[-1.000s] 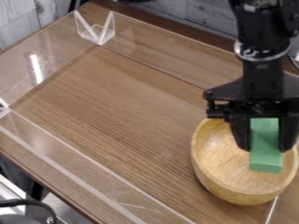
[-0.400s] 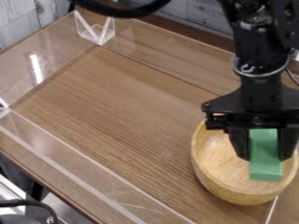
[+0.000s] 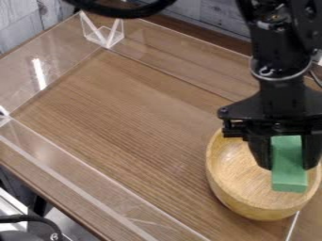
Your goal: Put the green block in the brown bowl
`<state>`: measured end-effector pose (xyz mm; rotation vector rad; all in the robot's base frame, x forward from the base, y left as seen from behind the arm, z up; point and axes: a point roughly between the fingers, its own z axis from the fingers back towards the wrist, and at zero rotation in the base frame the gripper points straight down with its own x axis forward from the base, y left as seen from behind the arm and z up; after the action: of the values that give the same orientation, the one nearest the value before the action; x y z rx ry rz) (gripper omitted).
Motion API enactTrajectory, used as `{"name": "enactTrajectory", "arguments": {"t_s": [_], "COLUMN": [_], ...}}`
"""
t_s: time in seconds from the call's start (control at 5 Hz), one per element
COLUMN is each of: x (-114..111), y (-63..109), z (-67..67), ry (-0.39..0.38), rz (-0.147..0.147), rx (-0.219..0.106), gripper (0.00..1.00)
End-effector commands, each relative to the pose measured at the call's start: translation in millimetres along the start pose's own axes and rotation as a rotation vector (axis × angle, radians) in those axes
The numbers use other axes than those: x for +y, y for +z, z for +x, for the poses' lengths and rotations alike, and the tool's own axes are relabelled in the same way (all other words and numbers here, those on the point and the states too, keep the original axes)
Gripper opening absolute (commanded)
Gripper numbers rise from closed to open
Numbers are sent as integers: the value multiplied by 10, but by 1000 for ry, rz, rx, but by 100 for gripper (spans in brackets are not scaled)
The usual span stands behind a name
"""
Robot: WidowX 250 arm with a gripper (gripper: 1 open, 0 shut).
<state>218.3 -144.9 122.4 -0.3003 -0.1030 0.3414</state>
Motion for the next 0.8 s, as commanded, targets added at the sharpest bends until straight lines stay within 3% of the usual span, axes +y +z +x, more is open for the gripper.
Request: {"name": "enactTrajectory", "arguments": {"t_s": [0.0, 0.6], "x": [-75, -84], "y": [63, -44], "z": [21, 42], "ry": [-18, -21], "rz": [-35, -38], "rx": [-30, -31], "gripper": [0, 0]}}
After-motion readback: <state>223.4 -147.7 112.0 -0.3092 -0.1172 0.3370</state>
